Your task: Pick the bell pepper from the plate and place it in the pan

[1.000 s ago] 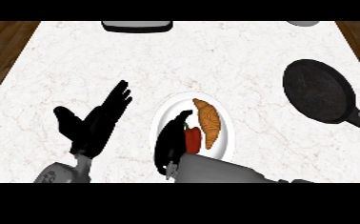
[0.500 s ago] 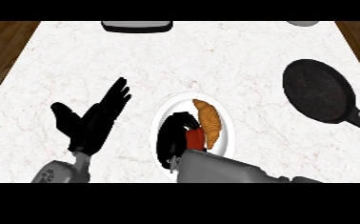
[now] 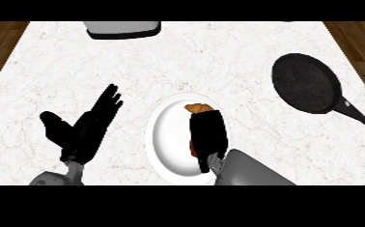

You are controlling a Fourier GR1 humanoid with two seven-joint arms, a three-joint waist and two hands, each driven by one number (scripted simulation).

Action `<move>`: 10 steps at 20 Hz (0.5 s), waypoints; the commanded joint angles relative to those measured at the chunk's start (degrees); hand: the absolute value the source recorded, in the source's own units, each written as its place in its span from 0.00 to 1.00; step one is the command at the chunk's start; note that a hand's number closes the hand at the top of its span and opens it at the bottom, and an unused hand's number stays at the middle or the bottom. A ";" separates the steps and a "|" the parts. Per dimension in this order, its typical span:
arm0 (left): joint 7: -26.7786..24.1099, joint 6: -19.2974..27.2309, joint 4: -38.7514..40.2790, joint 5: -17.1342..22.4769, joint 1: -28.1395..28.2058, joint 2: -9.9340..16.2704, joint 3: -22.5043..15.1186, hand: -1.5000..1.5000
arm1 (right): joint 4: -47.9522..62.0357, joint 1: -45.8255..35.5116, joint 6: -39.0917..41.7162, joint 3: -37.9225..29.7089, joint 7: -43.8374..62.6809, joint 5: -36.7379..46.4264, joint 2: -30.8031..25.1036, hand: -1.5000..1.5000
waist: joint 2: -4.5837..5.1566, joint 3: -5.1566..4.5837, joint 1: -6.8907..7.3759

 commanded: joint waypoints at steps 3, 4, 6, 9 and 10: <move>0.63 -0.73 -1.78 0.77 0.77 1.50 1.48 0.50 | -17.39 7.59 -15.78 -3.04 5.37 9.28 -8.70 1.00 | -0.47 -0.11 0.15; 0.21 -1.96 -0.43 1.04 0.71 2.31 2.12 0.50 | -21.61 7.12 -15.26 -3.11 7.95 10.76 -7.41 1.00 | -0.47 -0.19 0.08; -0.34 -0.03 -0.92 -0.49 1.65 -0.40 -0.30 0.50 | -26.34 10.07 -20.23 -5.52 7.14 12.32 -9.72 1.00 | -0.21 -0.13 0.53; 0.71 -0.09 -1.24 -0.09 0.13 -0.59 0.14 0.50 | -36.42 12.49 -21.76 -9.82 7.40 11.98 -11.73 1.00 | -0.02 -0.15 0.86; -0.98 -0.62 0.35 -1.41 0.48 -0.86 -0.73 0.50 | -36.73 14.95 -25.84 -10.21 7.61 12.69 -10.11 1.00 | 0.26 -0.13 1.06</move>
